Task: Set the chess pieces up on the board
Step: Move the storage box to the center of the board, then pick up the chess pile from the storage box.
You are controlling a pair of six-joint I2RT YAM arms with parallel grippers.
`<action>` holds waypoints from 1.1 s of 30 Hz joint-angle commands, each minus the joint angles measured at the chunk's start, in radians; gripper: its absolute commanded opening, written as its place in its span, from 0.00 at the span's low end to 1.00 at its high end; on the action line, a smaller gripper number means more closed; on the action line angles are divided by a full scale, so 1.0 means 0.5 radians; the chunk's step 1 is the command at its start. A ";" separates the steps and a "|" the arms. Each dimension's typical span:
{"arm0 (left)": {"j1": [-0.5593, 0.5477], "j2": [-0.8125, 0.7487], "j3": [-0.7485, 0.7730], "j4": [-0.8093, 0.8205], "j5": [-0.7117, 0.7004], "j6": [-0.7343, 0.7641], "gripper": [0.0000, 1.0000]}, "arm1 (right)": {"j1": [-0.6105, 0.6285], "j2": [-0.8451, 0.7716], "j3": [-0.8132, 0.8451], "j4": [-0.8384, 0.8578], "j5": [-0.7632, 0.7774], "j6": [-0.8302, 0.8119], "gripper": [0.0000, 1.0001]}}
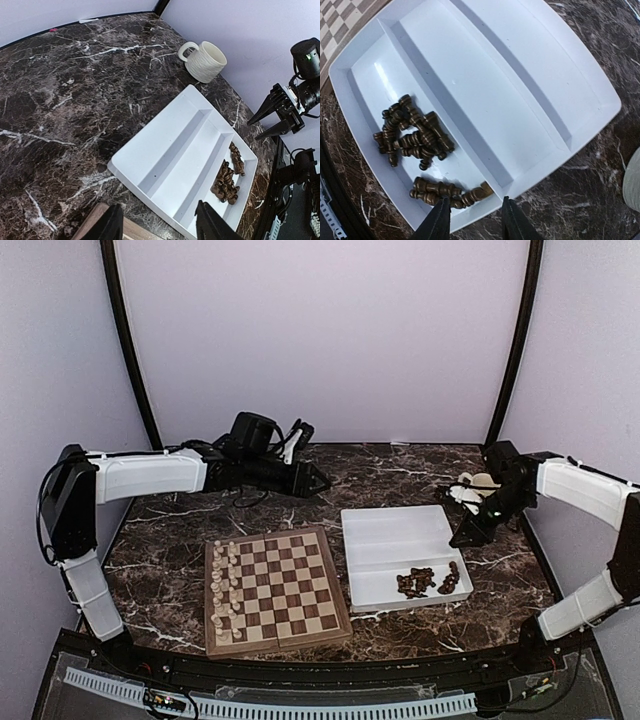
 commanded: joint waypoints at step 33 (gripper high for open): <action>-0.069 -0.190 -0.203 0.231 0.170 -0.037 0.50 | 0.688 0.493 -0.138 0.251 0.292 -0.248 0.19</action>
